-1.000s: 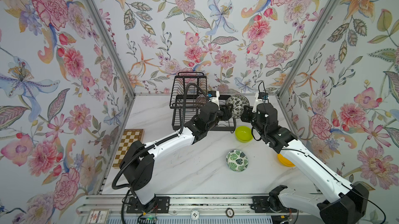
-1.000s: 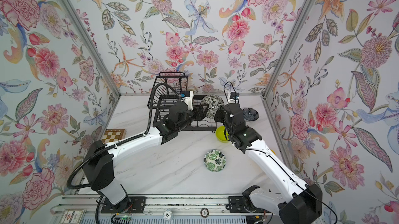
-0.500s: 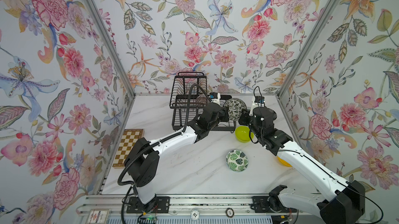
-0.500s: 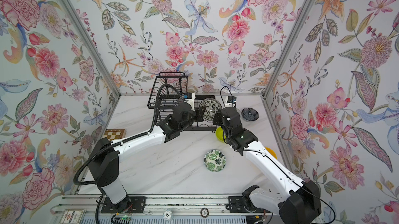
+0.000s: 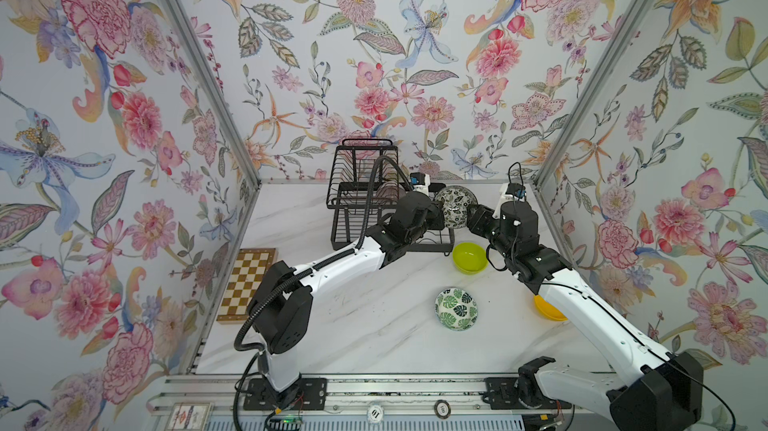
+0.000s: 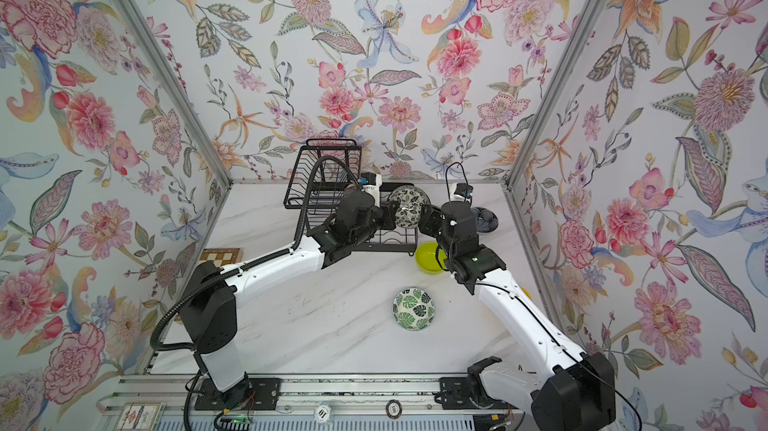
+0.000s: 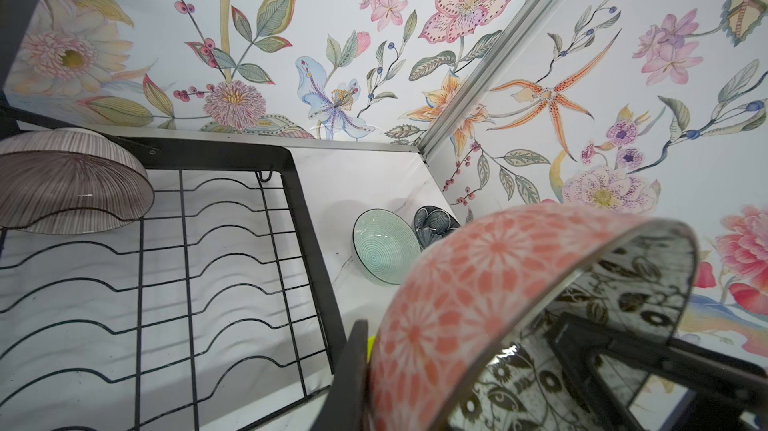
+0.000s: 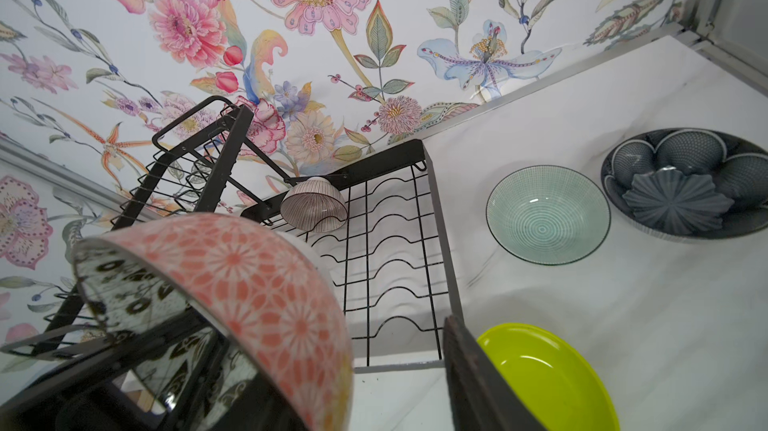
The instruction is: Load the bowls into the dish rack
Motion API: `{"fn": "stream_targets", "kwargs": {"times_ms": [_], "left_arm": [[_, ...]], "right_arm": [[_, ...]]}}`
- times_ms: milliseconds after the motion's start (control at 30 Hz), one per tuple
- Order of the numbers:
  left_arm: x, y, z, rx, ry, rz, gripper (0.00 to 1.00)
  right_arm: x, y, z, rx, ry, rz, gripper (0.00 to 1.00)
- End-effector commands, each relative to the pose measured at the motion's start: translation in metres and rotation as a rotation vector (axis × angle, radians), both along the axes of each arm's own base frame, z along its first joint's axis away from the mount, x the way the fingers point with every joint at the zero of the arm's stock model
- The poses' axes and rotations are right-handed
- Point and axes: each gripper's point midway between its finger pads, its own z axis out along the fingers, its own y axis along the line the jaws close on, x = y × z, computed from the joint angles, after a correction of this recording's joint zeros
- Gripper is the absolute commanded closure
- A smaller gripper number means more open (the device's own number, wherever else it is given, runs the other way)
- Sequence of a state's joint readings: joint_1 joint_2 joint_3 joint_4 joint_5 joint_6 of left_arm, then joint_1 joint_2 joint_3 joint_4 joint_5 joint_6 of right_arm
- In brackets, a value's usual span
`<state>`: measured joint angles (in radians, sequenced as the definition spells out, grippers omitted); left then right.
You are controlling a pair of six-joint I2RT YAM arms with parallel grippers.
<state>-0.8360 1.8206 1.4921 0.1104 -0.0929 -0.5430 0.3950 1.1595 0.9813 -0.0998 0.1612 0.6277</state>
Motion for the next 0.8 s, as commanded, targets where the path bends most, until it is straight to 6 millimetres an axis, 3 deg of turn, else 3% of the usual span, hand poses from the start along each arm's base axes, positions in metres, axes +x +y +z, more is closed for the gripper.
{"fn": "stream_targets", "kwargs": {"times_ms": [0,100,200,333,500,600,767], "left_arm": [[0.016,0.009,0.035,0.050,-0.139,0.064,1.00],[0.026,0.016,0.044,0.112,-0.197,0.101,1.00],[0.036,0.018,0.053,0.155,-0.242,0.098,1.00],[0.046,0.019,0.066,0.215,-0.307,0.097,1.00],[0.047,0.019,0.081,0.269,-0.434,0.126,1.00],[0.047,0.012,0.072,0.325,-0.473,0.150,1.00],[0.049,0.000,0.042,0.350,-0.462,0.177,1.00]], "right_arm": [[-0.009,-0.006,0.018,0.096,-0.013,0.014,0.32],[-0.013,-0.018,0.031,0.158,-0.033,-0.003,0.20],[-0.015,-0.032,0.043,0.203,-0.054,-0.027,0.02],[-0.015,-0.054,0.058,0.269,-0.063,-0.072,0.02],[-0.009,-0.108,0.043,0.451,0.013,-0.294,0.02],[-0.001,-0.115,0.034,0.610,0.068,-0.311,0.02],[0.012,-0.107,0.021,0.901,0.110,-0.302,0.01]]}}
